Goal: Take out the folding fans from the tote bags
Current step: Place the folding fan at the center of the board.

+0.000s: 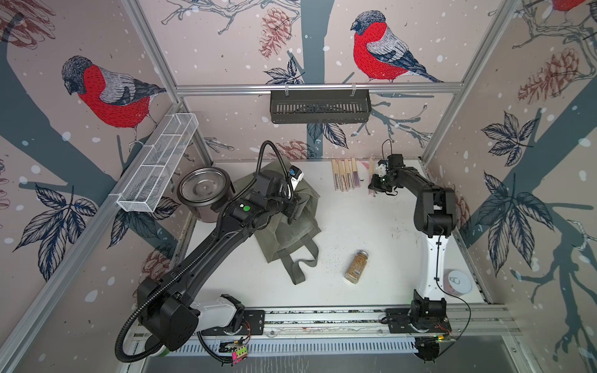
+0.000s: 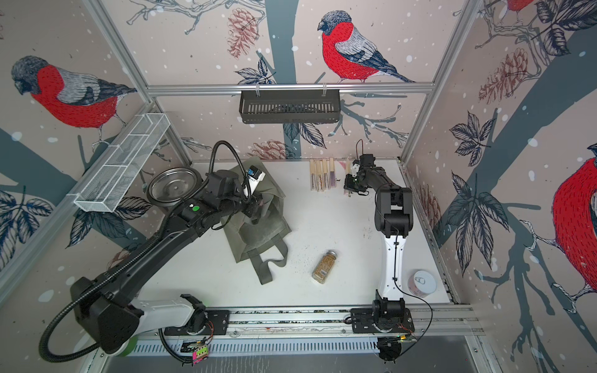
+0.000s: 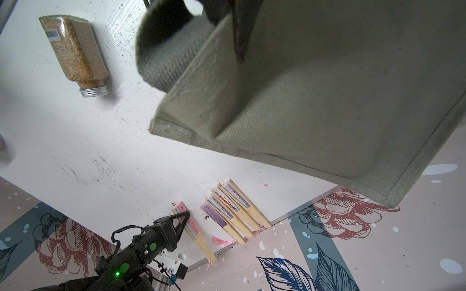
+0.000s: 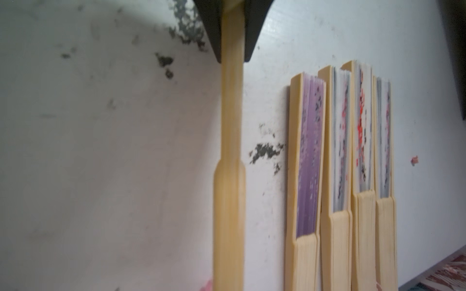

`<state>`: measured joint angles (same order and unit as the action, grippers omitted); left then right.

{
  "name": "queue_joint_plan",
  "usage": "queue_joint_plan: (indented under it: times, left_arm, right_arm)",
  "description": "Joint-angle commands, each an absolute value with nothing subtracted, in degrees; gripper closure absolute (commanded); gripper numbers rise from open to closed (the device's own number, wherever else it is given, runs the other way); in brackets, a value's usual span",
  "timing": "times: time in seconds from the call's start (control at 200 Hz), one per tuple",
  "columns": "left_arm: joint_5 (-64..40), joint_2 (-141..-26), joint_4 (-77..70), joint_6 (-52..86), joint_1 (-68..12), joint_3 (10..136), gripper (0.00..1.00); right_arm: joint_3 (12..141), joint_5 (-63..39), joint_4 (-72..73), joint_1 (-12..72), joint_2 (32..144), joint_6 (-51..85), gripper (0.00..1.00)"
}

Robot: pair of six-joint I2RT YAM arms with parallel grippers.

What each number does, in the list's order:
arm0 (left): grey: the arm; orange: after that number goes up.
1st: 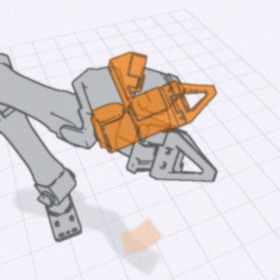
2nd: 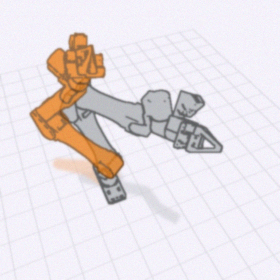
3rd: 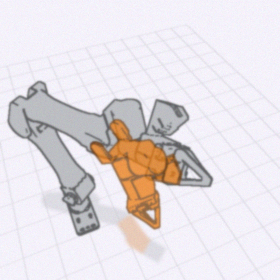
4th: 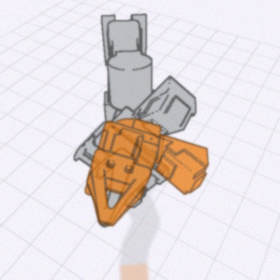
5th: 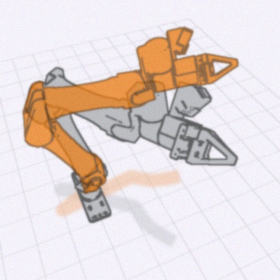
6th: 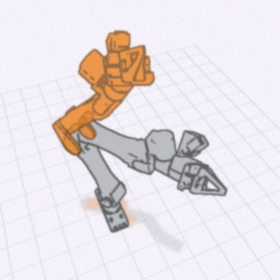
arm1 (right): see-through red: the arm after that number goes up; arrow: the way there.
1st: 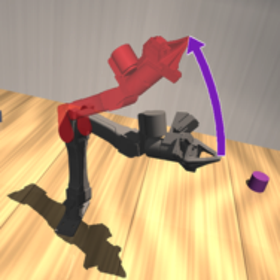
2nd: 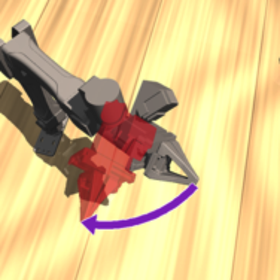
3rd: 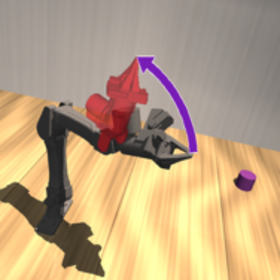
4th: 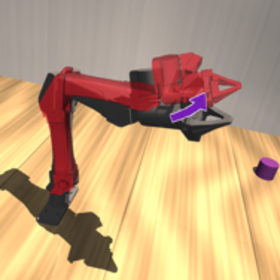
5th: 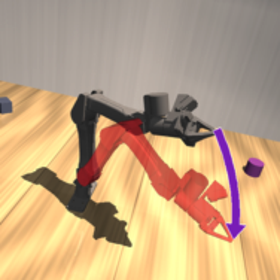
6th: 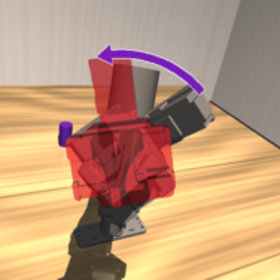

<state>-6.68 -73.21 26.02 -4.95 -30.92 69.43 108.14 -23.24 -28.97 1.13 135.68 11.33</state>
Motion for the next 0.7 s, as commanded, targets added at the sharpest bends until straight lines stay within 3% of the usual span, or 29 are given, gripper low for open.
queue_joint_plan:
  times: [0.0,0.235,0.695]
  left_arm:
    - [-7.56,-73.21,23.73,-5.96,-30.99,69.44,1.0]
    - [-7.47,-73.73,23.73,-5.93,-31.02,69.45,1.0]
    - [-7.29,-74.2,23.98,-5.98,-30.99,69.52,1.0]
  right_arm:
    - [115.42,-24.08,-34.8,1.14,139.62,8.47,0.88]
    - [125.9,-26.19,-38.91,0.8,145.4,6.58,0.87]
    - [129.78,-35.16,-39.94,-1.03,148.81,6.83,0.85]
